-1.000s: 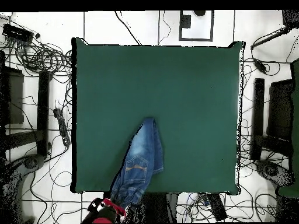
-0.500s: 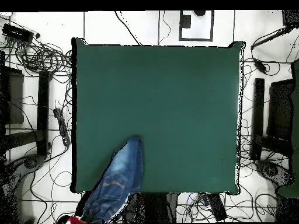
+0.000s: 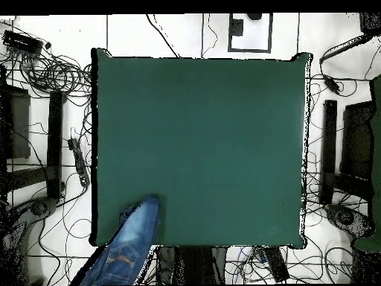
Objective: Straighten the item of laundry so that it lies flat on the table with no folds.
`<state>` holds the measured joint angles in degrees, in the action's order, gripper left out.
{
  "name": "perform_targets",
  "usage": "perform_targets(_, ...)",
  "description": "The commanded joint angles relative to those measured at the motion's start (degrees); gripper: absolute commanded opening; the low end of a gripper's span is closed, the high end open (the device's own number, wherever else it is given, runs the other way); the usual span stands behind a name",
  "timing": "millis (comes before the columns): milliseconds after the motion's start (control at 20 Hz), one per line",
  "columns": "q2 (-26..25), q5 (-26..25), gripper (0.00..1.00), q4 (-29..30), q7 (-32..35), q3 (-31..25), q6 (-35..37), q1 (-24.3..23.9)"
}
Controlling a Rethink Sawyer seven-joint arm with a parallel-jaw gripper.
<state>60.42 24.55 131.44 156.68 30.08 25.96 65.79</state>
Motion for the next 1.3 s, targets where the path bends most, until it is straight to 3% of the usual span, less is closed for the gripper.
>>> perform_targets(50, -2.6, 1.3, 0.00, -9.3, 29.6, 3.7, 16.4, 5.9)
perform_targets(400, -1.2, 2.5, 0.00, -9.2, 35.7, 1.8, 17.2, 5.9)
perform_targets(600, 0.8, 8.4, 0.00, -8.7, 42.4, -1.4, 18.4, 4.9)
perform_targets(750, -0.6, 8.8, 0.00, -10.7, 46.6, -0.9, 19.6, 6.2)
perform_targets(900, -2.5, 12.0, 0.00, -11.3, 49.8, -3.4, 16.2, 6.8)
perform_targets(1050, -5.8, 12.1, 0.00, -15.8, 58.1, -1.9, 18.3, 10.0)
perform_targets(1300, -7.4, 11.7, 0.00, -16.9, 62.3, 0.1, 20.3, 11.7)
